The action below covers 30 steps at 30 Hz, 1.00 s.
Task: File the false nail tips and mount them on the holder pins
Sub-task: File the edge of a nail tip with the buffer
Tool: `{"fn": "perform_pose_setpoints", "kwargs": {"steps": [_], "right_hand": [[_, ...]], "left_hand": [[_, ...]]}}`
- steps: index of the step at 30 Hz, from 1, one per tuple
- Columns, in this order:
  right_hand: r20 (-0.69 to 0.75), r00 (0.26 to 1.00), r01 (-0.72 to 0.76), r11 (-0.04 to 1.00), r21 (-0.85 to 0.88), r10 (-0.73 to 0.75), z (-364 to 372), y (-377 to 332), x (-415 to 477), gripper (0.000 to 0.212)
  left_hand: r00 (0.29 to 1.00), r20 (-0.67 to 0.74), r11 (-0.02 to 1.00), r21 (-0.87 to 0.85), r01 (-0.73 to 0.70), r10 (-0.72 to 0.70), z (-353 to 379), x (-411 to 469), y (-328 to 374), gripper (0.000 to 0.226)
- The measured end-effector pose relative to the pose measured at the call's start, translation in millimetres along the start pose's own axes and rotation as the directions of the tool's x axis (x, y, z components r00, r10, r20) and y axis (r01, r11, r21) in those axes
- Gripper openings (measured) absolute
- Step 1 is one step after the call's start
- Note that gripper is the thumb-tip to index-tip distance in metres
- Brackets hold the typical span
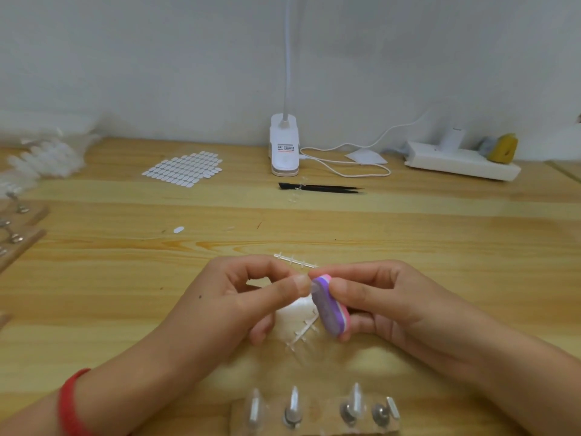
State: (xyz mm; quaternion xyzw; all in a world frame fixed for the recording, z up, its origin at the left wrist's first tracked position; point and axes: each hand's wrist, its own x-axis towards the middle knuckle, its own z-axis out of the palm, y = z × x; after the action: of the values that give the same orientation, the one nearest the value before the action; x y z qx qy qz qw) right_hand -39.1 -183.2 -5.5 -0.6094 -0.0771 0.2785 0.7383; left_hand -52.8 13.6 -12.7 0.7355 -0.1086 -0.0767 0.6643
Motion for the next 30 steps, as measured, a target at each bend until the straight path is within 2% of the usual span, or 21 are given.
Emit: {"fn": "perform_pose_setpoints", "kwargs": {"steps": [3, 8, 15, 30], "right_hand": [[-0.048, 0.999, 0.008, 1.000, 0.022, -0.007, -2.4, 1.3, 0.5, 0.030], [-0.003, 1.000, -0.013, 1.000, -0.005, 0.013, -2.0, 0.8, 0.8, 0.032], [0.044, 0.998, -0.035, 0.999, -0.027, 0.037, -4.4, -0.4, 0.8, 0.035], [0.016, 1.000, -0.027, 0.999, -0.022, 0.027, -3.3, -0.4, 0.1, 0.033]], "left_hand": [[0.998, 0.059, 0.999, 0.032, -0.006, 0.004, 1.5, -0.6, 0.0, 0.028], [0.999, 0.030, 1.000, 0.000, 0.013, -0.013, 1.9, 0.1, 2.4, 0.020], [0.999, 0.020, 0.999, 0.024, 0.032, -0.033, -0.9, 0.7, 3.5, 0.028], [0.999, 0.009, 0.997, 0.062, 0.042, -0.043, -1.4, 1.6, 1.7, 0.028]]}}
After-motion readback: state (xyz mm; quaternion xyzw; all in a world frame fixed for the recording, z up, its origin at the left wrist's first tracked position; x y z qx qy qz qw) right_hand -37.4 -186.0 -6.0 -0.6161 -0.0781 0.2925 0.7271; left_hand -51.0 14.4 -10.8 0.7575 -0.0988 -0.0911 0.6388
